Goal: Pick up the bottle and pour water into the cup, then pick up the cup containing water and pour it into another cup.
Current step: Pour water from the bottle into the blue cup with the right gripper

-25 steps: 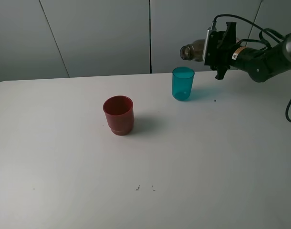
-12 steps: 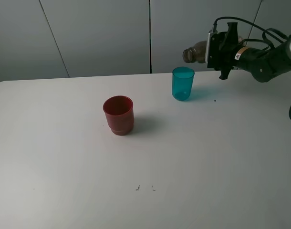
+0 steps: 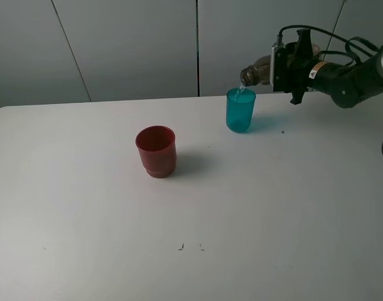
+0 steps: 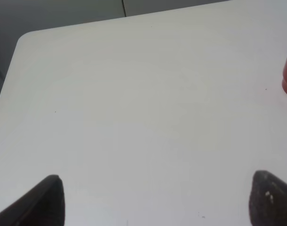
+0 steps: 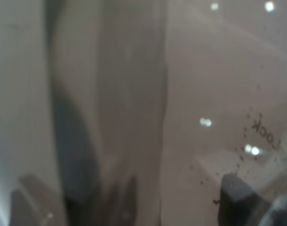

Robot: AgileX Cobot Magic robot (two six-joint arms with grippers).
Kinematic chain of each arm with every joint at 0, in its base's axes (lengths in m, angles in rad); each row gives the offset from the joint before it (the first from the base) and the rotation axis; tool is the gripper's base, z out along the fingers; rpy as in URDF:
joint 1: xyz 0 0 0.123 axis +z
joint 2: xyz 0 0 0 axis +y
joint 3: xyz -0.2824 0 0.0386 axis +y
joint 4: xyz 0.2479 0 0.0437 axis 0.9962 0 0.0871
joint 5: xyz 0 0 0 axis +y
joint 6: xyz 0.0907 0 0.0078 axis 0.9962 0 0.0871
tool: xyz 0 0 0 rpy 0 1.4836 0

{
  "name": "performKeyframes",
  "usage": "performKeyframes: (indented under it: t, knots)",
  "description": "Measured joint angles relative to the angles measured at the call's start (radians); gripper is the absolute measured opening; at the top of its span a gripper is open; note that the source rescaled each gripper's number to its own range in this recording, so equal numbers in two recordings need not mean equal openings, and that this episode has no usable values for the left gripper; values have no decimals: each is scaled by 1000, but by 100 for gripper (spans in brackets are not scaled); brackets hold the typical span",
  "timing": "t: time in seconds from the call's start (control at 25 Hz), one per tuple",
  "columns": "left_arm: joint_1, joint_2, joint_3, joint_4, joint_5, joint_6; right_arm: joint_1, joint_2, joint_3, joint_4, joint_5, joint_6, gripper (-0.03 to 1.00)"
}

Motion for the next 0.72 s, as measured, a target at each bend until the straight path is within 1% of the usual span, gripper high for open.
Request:
performKeyframes:
  t: [0.72]
  knots:
    - [0,0,0,0,0,0,-11,0,0,11,0,-41,0]
